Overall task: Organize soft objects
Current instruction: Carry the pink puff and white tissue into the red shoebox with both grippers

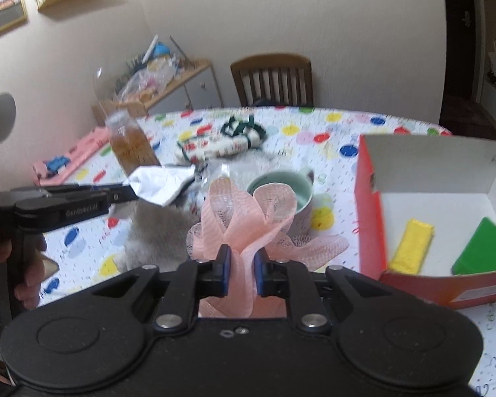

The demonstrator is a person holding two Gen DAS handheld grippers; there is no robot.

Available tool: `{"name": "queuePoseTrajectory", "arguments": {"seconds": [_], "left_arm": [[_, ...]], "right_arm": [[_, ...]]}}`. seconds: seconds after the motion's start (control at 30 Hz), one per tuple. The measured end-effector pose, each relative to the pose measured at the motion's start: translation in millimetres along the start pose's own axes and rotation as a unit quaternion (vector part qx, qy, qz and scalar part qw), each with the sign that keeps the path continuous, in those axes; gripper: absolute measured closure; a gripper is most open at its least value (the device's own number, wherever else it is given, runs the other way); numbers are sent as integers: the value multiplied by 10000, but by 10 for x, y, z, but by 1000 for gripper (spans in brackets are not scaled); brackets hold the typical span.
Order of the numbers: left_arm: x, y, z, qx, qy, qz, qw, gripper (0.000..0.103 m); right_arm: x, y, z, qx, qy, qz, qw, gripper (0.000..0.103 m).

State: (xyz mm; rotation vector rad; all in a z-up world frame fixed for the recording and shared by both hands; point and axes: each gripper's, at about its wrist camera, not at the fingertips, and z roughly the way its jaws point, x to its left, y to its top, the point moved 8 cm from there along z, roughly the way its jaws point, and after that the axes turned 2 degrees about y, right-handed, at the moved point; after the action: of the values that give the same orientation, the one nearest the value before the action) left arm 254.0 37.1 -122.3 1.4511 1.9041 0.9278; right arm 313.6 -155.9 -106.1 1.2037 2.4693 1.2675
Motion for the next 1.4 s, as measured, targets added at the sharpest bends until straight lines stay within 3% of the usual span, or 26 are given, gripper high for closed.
{"name": "queuePoseTrajectory", "arguments": {"seconds": [0.37,0.77,1.13,1.4], "left_arm": [[-632,332,-313,-353,-323,342,9983,93],[-1471,598,-301,-542,-660,823,9929,93],[-2253,622,1,-367,-915,1311,9865,93],[-2669,552,415,-4,-959,1642,9818,93]], "right_arm": [[-346,357,-621,-788,24,106,9968,90],[-1075,628,-1052,-1364,-386,341,9893,90],[-1828,656,-1128,-1408,-841,553,9849,90],[-2210,667,-842,-1138,-980,553,9871,93]]}}
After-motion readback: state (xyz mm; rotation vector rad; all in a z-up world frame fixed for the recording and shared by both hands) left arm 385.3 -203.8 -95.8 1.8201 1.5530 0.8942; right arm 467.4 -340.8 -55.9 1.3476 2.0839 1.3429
